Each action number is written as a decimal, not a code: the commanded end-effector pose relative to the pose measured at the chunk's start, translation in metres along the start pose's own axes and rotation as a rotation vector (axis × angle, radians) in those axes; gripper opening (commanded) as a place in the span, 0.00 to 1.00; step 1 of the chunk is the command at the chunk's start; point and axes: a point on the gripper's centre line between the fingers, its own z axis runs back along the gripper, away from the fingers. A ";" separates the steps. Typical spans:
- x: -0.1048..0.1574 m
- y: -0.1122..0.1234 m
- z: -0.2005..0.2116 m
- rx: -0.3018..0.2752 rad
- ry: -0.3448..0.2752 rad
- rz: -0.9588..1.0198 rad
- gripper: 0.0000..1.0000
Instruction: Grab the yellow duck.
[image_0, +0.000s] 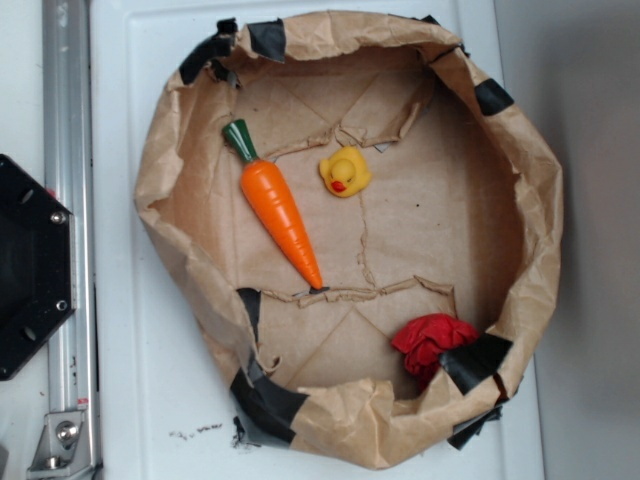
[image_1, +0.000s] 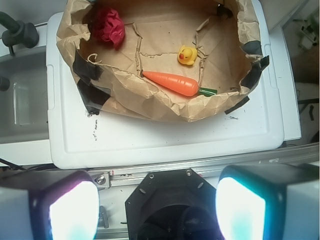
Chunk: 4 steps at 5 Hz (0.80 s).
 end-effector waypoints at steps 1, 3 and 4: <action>0.000 0.000 0.000 0.000 0.000 0.000 1.00; 0.073 0.038 -0.033 0.035 -0.048 0.108 1.00; 0.083 0.049 -0.052 0.027 -0.104 0.101 1.00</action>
